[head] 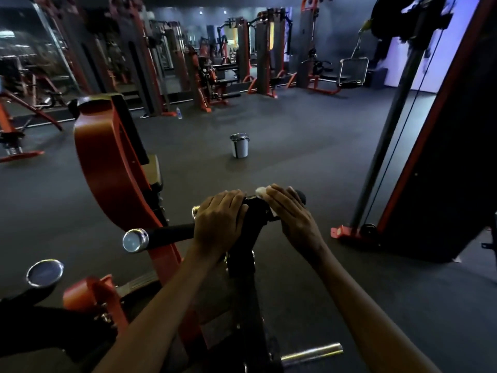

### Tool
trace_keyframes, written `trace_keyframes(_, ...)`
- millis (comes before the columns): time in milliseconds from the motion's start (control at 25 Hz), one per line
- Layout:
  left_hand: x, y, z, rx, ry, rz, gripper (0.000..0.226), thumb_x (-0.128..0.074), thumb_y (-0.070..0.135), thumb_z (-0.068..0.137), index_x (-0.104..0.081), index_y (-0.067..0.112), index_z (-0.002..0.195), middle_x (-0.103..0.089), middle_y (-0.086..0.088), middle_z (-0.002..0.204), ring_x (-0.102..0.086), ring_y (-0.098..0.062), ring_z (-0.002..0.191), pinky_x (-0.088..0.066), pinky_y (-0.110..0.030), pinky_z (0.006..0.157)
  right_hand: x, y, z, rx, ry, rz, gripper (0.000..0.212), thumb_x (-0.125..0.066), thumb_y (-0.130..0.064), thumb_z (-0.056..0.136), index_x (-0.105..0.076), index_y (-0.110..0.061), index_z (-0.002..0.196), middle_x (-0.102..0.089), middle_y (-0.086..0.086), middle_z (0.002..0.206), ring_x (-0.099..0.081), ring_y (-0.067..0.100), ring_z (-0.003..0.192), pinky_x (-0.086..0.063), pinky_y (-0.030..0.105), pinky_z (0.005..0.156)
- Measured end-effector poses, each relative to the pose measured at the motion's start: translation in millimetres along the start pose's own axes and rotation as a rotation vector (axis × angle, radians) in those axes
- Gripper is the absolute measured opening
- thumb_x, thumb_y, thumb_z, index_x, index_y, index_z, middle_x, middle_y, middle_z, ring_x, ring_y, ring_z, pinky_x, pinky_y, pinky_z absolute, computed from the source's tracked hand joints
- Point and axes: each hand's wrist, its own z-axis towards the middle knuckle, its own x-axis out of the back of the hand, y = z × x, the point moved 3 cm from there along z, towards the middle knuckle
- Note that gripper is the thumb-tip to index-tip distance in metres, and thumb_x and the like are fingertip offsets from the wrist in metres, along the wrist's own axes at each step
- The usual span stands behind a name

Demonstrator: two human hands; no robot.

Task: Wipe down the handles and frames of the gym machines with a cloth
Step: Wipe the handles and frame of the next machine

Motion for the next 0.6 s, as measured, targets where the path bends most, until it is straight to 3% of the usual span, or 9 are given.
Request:
trace_keyframes(120,-0.5,0.1,-0.3,-0.037,0.028,0.003,0.037,-0.039,0.029,0.097,-0.068,0.01,0.109,-0.07,-0.005,0.106,-0.066,-0.025,0.1,-0.05,-0.035,0.081,3.8,24.6,-26.5,-0.214,0.163,-0.017,0.032,-0.037,-0.002,0.099,-0.049,0.0,0.129,-0.048,0.009,0.137,-0.045,0.023,0.129,-0.034,0.042,0.111)
trace_keyframes(240,-1.5,1.5,-0.8,-0.036,0.086,0.016,0.035,-0.04,0.028,0.095,-0.068,0.01,0.107,-0.07,-0.005,0.106,-0.066,-0.026,0.102,-0.05,-0.035,0.081,14.1,47.3,-45.2,-0.733,0.415,-0.019,0.031,-0.045,0.007,0.093,-0.056,0.001,0.12,-0.061,0.019,0.116,-0.056,0.017,0.107,-0.053,0.046,0.087)
trace_keyframes(280,-2.5,2.2,-1.9,-0.039,0.104,0.02,0.035,-0.041,0.028,0.095,-0.068,0.01,0.106,-0.07,-0.005,0.105,-0.066,-0.026,0.102,-0.05,-0.035,0.081,13.3,40.9,-39.5,-0.792,0.483,0.008,0.031,-0.043,0.004,0.093,-0.056,0.003,0.121,-0.062,0.02,0.114,-0.056,0.017,0.106,-0.053,0.045,0.087)
trace_keyframes(360,-4.0,1.9,-2.2,-0.043,0.129,0.027,0.035,-0.041,0.028,0.095,-0.069,0.009,0.105,-0.07,-0.007,0.104,-0.066,-0.026,0.102,-0.05,-0.035,0.08,6.3,7.7,-12.2,-0.561,0.415,0.01,0.036,-0.038,-0.005,0.094,-0.051,0.002,0.127,-0.057,0.019,0.124,-0.051,0.023,0.118,-0.044,0.04,0.101)
trace_keyframes(440,-4.3,0.8,-1.4,-0.045,0.141,0.023,0.036,-0.041,0.028,0.095,-0.068,0.009,0.106,-0.07,-0.007,0.105,-0.066,-0.026,0.102,-0.05,-0.036,0.081,-9.4,-15.7,-4.7,-0.151,0.162,-0.06,0.036,-0.033,-0.008,0.099,-0.044,-0.001,0.133,-0.049,0.016,0.136,-0.039,0.025,0.132,-0.028,0.038,0.114)
trace_keyframes(480,-4.7,0.5,-2.3,-0.044,0.142,0.022,0.036,-0.04,0.028,0.096,-0.068,0.009,0.107,-0.07,-0.008,0.105,-0.066,-0.027,0.102,-0.05,-0.036,0.082,-12.1,-12.4,-8.2,-0.056,0.096,-0.085,0.037,-0.032,-0.007,0.1,-0.039,-0.003,0.136,-0.045,0.015,0.139,-0.034,0.024,0.136,-0.023,0.037,0.116)
trace_keyframes(600,-6.4,0.7,-4.1,-0.043,0.136,0.029,0.037,-0.038,0.029,0.097,-0.067,0.01,0.111,-0.069,-0.006,0.108,-0.064,-0.027,0.106,-0.048,-0.037,0.085,-13.8,10.4,-29.1,-0.124,0.152,-0.098,0.04,-0.031,-0.002,0.1,-0.03,-0.006,0.139,-0.035,0.012,0.145,-0.026,0.025,0.14,-0.021,0.04,0.117)
